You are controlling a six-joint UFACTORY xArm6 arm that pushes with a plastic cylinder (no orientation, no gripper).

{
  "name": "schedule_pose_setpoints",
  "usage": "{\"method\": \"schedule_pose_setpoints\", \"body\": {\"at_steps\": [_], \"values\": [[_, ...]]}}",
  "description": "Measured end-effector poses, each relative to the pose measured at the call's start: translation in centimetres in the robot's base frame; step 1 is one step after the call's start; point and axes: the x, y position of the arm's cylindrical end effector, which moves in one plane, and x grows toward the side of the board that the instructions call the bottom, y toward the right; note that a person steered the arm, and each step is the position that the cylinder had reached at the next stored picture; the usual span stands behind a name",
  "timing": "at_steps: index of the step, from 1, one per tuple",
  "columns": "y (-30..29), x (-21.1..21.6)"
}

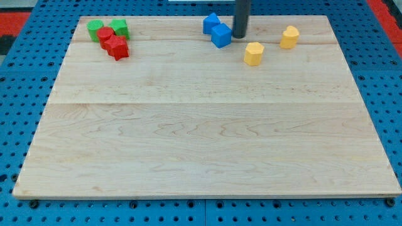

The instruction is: Place the yellow blocks in a vertical line

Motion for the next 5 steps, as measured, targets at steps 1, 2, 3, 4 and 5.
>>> {"method": "schedule_pose_setpoints", "body": {"at_steps": [1, 2, 3, 4, 5], "values": [[-2.2, 1.3], [1.4, 0.2], [7.6, -2.6], [14.6, -2.2], [14.9, 0.8]]}}
